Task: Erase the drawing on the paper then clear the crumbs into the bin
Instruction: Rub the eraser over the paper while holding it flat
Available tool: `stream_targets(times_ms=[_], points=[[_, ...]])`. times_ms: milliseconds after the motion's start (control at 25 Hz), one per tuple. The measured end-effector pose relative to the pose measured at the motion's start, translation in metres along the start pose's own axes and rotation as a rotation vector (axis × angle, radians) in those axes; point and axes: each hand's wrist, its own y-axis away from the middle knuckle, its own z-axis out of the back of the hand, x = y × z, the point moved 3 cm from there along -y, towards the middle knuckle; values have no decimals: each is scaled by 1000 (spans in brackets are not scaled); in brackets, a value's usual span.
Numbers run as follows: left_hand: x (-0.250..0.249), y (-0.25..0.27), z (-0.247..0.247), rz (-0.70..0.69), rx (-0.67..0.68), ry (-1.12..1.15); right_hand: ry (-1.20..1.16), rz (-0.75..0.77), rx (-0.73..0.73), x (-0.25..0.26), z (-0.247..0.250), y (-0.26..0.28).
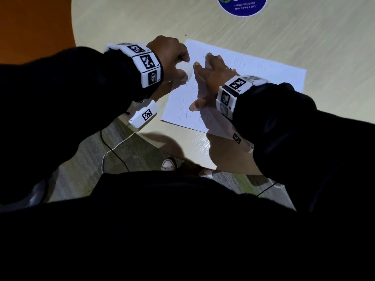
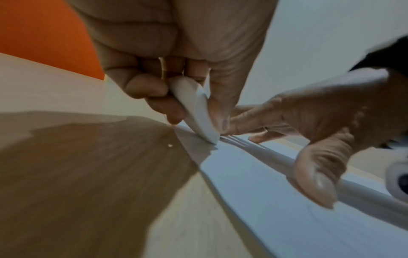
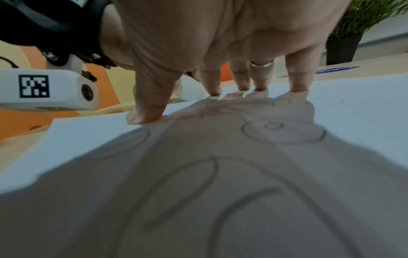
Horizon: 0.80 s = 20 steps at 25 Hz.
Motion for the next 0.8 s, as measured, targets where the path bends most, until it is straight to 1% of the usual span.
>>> stream_targets(times_ms=[160, 280, 480, 560, 720, 800], points=[[2, 7, -7, -16, 17, -12, -37, -16, -30, 1, 1, 3], [2, 6, -6, -15, 21, -6, -78, -74, -67, 7, 1, 3], [3, 12, -9, -51, 48, -33, -108, -134, 18, 8, 0, -1], [3, 10, -8, -70, 71, -39, -101, -140, 13, 8, -1, -1], [2, -2, 1, -61, 31, -11, -114, -143, 62, 7, -2, 0], [4, 5, -5, -67, 48, -17, -122, -144, 55, 7, -4, -1]])
